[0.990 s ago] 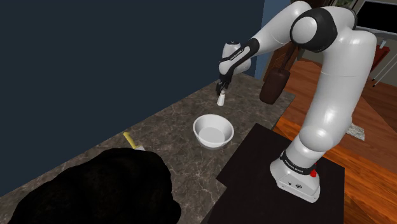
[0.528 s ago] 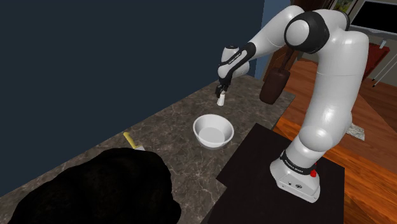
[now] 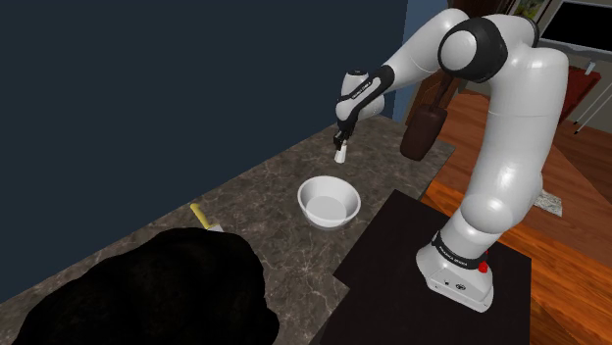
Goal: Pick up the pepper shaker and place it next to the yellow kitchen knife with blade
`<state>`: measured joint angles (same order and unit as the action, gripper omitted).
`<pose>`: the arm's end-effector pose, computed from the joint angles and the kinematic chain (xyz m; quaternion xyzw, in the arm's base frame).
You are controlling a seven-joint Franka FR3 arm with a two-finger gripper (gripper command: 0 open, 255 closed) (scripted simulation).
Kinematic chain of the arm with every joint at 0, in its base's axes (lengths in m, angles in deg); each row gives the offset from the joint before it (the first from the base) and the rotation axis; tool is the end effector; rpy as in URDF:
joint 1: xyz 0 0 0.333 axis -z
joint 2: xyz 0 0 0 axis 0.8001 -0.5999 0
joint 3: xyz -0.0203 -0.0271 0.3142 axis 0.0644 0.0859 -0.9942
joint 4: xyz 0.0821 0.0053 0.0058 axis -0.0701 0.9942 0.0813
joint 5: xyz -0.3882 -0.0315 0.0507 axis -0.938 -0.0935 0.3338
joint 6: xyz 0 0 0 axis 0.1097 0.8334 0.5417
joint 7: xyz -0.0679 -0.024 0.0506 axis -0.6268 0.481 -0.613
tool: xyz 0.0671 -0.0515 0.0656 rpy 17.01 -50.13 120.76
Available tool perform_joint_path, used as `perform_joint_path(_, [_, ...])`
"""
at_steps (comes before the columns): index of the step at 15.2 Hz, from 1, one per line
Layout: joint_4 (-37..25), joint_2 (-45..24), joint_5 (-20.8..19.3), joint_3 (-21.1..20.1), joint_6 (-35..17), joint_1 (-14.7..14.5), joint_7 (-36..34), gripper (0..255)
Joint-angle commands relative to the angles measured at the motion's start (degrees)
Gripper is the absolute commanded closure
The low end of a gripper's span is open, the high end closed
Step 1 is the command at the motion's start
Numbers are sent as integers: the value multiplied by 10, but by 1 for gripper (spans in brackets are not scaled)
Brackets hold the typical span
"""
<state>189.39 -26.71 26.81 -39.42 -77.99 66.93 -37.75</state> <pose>0.5318 -0.2308 0.2436 0.9980 -0.0075 0.0229 0.0586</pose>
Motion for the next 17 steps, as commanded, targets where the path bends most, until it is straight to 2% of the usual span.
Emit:
perform_joint_path(1, [0, 0, 0, 0, 0, 0, 0, 255])
perform_joint_path(6, [0, 0, 0, 0, 0, 0, 0, 255])
perform_joint_path(17, [-10, 63, -9, 5, 72, -5, -1, 255])
